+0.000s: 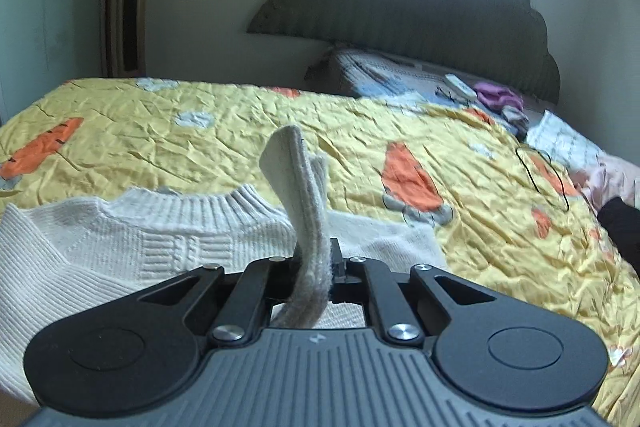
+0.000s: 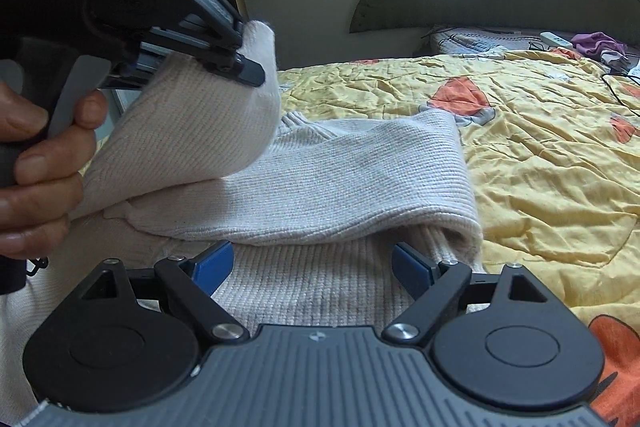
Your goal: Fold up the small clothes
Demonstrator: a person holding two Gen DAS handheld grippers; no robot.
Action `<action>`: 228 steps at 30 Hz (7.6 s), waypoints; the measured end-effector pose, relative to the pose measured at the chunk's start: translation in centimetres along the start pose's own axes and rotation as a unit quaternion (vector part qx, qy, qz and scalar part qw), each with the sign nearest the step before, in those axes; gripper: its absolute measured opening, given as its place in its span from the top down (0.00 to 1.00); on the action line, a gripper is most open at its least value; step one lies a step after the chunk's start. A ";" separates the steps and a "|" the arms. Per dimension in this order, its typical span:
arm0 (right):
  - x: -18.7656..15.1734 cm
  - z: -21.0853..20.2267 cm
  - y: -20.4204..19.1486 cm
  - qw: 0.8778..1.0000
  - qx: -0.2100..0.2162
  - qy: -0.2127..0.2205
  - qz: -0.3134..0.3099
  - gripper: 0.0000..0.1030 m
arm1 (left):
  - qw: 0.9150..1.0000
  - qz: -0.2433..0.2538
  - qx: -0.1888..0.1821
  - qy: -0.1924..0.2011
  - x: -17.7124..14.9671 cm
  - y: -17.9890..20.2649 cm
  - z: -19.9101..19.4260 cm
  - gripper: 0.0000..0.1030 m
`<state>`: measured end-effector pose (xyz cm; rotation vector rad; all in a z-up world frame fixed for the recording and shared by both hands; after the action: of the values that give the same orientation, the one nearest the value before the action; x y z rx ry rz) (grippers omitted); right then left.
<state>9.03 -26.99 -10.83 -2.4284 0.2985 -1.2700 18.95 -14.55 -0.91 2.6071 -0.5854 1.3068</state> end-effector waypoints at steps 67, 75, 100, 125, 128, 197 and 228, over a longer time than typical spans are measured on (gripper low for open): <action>11.4 5.9 -2.0 0.982 -0.057 0.068 -0.168 0.92 | 0.980 -0.029 0.192 -0.042 -6.3 -15.2 -2.5 0.28; 9.4 6.4 1.1 0.991 -0.087 0.049 -0.086 0.61 | 0.979 -0.050 0.179 -0.088 -8.8 -16.4 -1.4 0.23; 2.7 1.4 -2.7 0.996 -0.019 -0.008 -0.088 0.11 | 0.981 -0.016 0.170 -0.092 -13.0 -15.4 -6.9 0.14; -4.2 -5.9 0.7 0.982 -0.106 -0.017 -0.157 0.06 | 0.973 0.036 0.223 -0.048 -20.7 -16.0 -16.9 0.14; -4.3 -6.6 2.1 0.991 -0.074 -0.027 -0.104 0.05 | 0.965 0.068 0.247 -0.053 -21.1 -15.9 -17.1 0.13; -7.0 -13.1 0.5 0.989 0.026 -0.091 -0.110 0.02 | 0.980 0.088 0.151 -0.093 -23.5 -10.3 -20.8 0.13; -10.8 -17.7 5.1 0.958 0.190 -0.215 0.022 0.29 | 0.991 -0.008 -0.043 -0.127 -29.0 -15.2 -24.6 0.15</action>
<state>-11.73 -31.90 -11.83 -2.2646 -0.0160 -0.6720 -8.38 14.87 -8.82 2.7188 -0.6420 0.9298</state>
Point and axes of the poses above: each gripper's, at about its wrist camera, not at the fingertips, and z roughly the way its jaws point, y to its right, x to its top, the point moved 6 cm from there along z, roughly the way its jaws point, and after that the axes turned 14 degrees about z, right-handed, at the moved point
